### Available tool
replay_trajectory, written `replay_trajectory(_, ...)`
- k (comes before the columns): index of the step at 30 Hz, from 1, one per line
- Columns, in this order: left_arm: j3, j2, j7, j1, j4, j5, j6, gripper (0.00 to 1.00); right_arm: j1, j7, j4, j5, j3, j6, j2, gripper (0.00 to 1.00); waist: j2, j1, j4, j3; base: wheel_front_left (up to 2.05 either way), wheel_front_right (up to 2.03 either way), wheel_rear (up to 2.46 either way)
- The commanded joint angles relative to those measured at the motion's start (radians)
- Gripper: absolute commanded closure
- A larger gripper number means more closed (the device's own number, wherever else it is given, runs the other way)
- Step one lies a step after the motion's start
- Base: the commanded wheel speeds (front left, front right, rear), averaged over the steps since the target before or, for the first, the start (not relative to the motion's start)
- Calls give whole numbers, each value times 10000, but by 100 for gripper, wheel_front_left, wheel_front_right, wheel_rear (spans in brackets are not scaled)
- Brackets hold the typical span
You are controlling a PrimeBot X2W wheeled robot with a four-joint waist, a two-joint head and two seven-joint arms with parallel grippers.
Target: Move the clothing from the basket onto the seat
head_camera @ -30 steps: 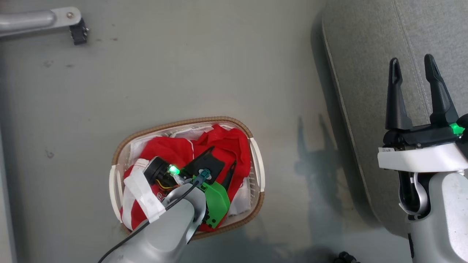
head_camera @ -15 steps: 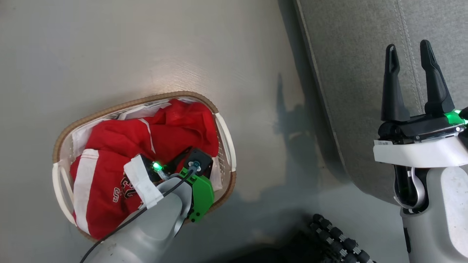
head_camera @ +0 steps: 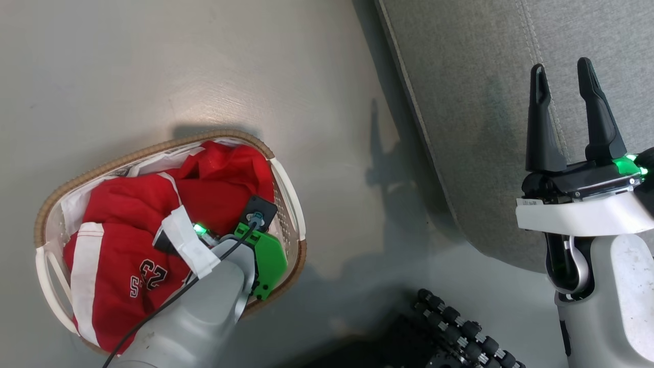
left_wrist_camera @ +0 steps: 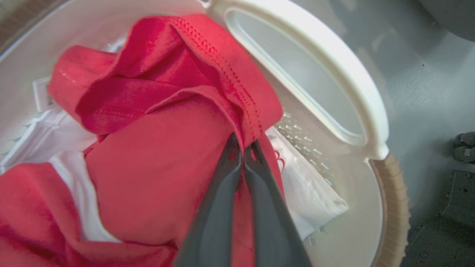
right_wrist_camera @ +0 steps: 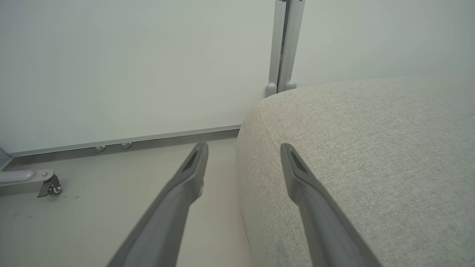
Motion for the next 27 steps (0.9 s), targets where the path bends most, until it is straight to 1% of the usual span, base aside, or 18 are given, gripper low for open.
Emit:
replay_trajectory(1, -35, 55, -74, -2, -130, -128, -90, 100, 62, -4, 66, 68, -55, -6, -21, 0, -1, -1, 124, -212, 0, 0, 0)
replay_trajectory(4, -229, 60, -209, 166, -411, -266, -329, 100, 92, -4, 179, -20, -101, -6, -19, 0, -1, -1, 333, -554, 0, 0, 0)
replay_trajectory(9, -425, 46, -645, 462, -891, -541, -556, 100, 248, -4, 343, -408, -188, -8, -28, 0, -1, -1, 791, -1428, 0, 0, 0)
replay_trajectory(15, -616, 41, -1182, 903, -1522, -932, -826, 100, 636, -4, 640, -894, -484, -8, -27, 0, -1, -1, 1608, -2863, 0, 0, 0)
replay_trajectory(18, -706, 34, -1376, 1021, -1742, -962, -883, 100, 929, -4, 756, -1144, -568, -8, -31, 0, -1, -1, 1996, -3631, 0, 0, 0)
replay_trajectory(22, -810, 42, -1531, 1097, -2065, -996, -1097, 100, 1372, -4, 903, -1443, -644, -8, -33, 0, -1, -1, 2494, -4618, 0, 0, 0)
replay_trajectory(24, -804, 113, -1585, 1041, -2311, -1016, -1190, 100, 1633, -4, 991, -1584, -646, -8, -31, 0, -1, -1, 2707, -5128, 0, 0, 0)
replay_trajectory(27, -832, 404, -1627, 730, -2804, -891, -1329, 100, 1985, -4, 1091, -1754, -638, -8, -31, 0, -1, -1, 2957, -5799, 0, 0, 0)
